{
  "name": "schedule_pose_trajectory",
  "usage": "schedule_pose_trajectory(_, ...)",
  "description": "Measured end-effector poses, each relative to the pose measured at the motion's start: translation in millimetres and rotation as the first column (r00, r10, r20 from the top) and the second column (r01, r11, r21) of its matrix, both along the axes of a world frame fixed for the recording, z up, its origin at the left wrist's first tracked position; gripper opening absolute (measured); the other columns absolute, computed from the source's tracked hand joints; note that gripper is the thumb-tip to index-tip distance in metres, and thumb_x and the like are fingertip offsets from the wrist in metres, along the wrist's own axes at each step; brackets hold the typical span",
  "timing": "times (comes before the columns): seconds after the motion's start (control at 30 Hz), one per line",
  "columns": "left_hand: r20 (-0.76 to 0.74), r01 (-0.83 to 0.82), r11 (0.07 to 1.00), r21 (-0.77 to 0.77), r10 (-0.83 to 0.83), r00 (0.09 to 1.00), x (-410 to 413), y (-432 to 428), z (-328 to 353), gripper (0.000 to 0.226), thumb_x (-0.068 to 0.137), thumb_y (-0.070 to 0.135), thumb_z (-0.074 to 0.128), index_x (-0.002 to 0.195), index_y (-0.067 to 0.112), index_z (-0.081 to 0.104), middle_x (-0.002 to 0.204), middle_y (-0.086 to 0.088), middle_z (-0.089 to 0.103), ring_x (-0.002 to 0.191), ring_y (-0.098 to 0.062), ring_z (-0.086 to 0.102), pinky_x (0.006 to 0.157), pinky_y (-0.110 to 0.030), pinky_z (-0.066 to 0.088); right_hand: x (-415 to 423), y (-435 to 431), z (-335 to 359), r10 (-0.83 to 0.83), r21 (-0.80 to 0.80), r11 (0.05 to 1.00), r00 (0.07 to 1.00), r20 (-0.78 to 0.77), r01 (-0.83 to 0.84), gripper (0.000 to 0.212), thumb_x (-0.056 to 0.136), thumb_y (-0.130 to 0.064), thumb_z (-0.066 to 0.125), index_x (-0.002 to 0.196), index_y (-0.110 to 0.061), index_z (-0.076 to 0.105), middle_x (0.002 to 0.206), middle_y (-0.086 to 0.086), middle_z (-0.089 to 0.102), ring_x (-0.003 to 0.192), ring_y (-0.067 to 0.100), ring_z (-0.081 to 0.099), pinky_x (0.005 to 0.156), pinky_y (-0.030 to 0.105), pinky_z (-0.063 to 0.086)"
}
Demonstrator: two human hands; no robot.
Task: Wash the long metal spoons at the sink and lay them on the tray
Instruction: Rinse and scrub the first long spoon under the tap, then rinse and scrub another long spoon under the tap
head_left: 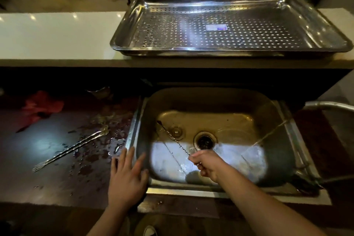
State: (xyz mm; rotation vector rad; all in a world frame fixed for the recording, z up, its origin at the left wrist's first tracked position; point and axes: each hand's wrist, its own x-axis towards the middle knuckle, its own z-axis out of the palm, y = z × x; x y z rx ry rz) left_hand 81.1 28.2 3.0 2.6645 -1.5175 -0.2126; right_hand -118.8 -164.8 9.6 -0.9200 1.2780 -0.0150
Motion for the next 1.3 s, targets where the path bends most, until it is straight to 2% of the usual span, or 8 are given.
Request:
schedule_pose_trajectory(0.4,0.001,-0.013,1.000,-0.017,0.013,1.000,1,3,-7,0.055,0.086,0.050,0.038,0.140,0.039,0.044,0.162,0.000,0.017,0.150,-0.019,-0.005,0.120,-0.053,0.009,103,18,-55,-0.085,0.010,0.996,0.989,-0.121,0.086,0.020,0.085,0.001,0.071,0.075,-0.009,0.057,0.068,0.015,0.057,0.044,0.018,0.044,0.041,0.022,0.039)
schedule_pose_trajectory(0.57,0.009,-0.010,0.999,-0.036,0.010,1.000,1,4,-7,0.054,0.087,0.050,0.038,0.138,0.039,0.046,0.161,0.000,0.019,0.150,-0.019,-0.004,0.120,-0.053,0.009,107,24,-60,0.070,-0.006,0.997,0.984,-0.165,-0.071,0.010,0.083,0.008,0.066,0.084,-0.002,0.063,0.066,0.018,0.057,0.042,0.019,0.047,0.043,0.027,0.044)
schedule_pose_trajectory(0.73,0.002,-0.012,0.999,-0.047,0.012,1.000,1,4,-9,0.052,0.085,0.049,0.042,0.135,0.038,0.050,0.160,-0.001,0.024,0.150,-0.020,0.000,0.119,-0.054,0.012,100,24,-55,0.089,-0.051,0.994,0.983,-0.159,-0.098,0.025,0.080,0.012,0.057,0.066,-0.007,0.049,0.056,0.011,0.045,0.039,0.016,0.041,0.036,0.018,0.033)
schedule_pose_trajectory(0.83,0.023,-0.007,0.999,-0.039,0.008,1.000,2,4,-11,0.052,0.086,0.049,0.041,0.136,0.038,0.049,0.160,-0.002,0.023,0.150,-0.020,0.000,0.119,-0.054,0.011,89,27,-47,0.189,-0.161,0.964,0.970,-0.153,-0.213,0.016,0.084,0.002,0.057,0.074,-0.009,0.061,0.070,0.012,0.058,0.055,0.025,0.057,0.048,0.027,0.043)
schedule_pose_trajectory(0.9,0.035,-0.007,1.000,-0.024,0.008,0.999,1,3,-11,0.052,0.086,0.050,0.040,0.137,0.038,0.048,0.161,-0.001,0.021,0.150,-0.020,-0.002,0.119,-0.054,0.009,76,30,-39,0.350,-0.344,0.837,0.899,-0.263,-0.426,0.011,0.088,-0.013,0.061,0.083,-0.014,0.070,0.089,0.007,0.071,0.084,0.026,0.067,0.070,0.033,0.051)
schedule_pose_trajectory(0.97,0.040,-0.007,1.000,-0.010,0.007,0.999,0,3,-9,0.053,0.087,0.051,0.038,0.138,0.040,0.045,0.161,-0.001,0.019,0.150,-0.020,-0.005,0.120,-0.053,0.008,58,38,-27,0.430,-0.476,0.664,0.815,-0.388,-0.577,0.015,0.091,-0.029,0.060,0.094,-0.019,0.071,0.101,0.001,0.073,0.096,0.022,0.065,0.080,0.032,0.050)
schedule_pose_trajectory(1.1,0.027,0.004,1.000,-0.021,-0.003,1.000,-1,4,-4,0.053,0.089,0.052,0.033,0.140,0.040,0.041,0.162,-0.001,0.017,0.150,-0.020,-0.008,0.120,-0.053,0.004,24,63,-10,0.410,-0.599,0.419,0.731,-0.546,-0.683,0.030,0.096,-0.047,0.047,0.109,-0.029,0.066,0.110,-0.005,0.067,0.104,0.020,0.059,0.079,0.033,0.048)
schedule_pose_trajectory(1.3,-0.123,-0.001,0.995,-0.100,-0.011,0.992,2,5,8,0.054,0.091,0.053,0.034,0.143,0.037,0.038,0.160,0.001,0.021,0.149,-0.020,0.005,0.120,-0.051,0.009,7,93,-7,0.315,-0.655,0.203,0.682,-0.661,-0.728,0.038,0.099,-0.051,0.036,0.108,-0.027,0.065,0.104,-0.005,0.066,0.103,0.020,0.055,0.083,0.035,0.044)
